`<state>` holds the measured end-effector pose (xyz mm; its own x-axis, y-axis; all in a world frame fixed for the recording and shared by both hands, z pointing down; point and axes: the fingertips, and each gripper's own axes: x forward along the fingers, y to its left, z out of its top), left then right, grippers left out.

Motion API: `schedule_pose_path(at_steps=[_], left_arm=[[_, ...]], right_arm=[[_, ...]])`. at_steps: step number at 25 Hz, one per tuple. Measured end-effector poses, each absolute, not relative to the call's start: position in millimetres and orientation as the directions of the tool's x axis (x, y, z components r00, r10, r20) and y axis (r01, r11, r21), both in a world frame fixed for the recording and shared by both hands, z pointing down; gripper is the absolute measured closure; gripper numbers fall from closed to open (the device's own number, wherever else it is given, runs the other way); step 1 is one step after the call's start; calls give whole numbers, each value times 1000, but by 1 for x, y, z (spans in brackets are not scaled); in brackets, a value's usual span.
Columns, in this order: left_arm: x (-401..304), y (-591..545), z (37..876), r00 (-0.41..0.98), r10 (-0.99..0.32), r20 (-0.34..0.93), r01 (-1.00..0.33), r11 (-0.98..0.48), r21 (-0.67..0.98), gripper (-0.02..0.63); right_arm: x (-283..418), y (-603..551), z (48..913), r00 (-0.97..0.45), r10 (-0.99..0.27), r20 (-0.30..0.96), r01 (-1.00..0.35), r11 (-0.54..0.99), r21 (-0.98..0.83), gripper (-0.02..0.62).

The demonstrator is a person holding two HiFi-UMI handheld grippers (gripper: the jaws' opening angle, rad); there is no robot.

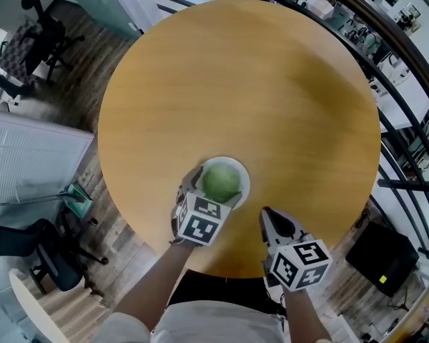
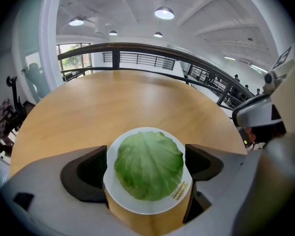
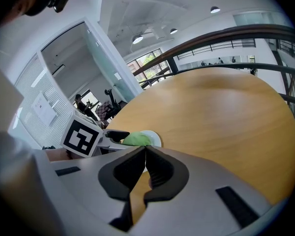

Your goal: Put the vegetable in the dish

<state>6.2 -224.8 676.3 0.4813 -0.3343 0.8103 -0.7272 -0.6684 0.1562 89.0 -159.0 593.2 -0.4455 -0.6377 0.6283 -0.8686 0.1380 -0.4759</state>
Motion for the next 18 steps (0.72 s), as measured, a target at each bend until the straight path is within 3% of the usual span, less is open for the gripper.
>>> schedule_pose_path(at_steps=[13, 15, 18], left_arm=[[-28, -199, 598, 528, -393, 753, -733, -659, 169, 129], [-35, -187, 583, 529, -407, 744, -739, -653, 168, 172], [-46, -170, 557, 541, -446, 713, -761, -621, 188, 295]], right_arm=[[73, -154, 553, -468, -649, 600, -870, 216, -444, 571], [71, -149, 545, -472, -649, 597, -870, 233, -435, 571], [68, -137, 529, -478, -649, 591, -870, 262, -417, 571]])
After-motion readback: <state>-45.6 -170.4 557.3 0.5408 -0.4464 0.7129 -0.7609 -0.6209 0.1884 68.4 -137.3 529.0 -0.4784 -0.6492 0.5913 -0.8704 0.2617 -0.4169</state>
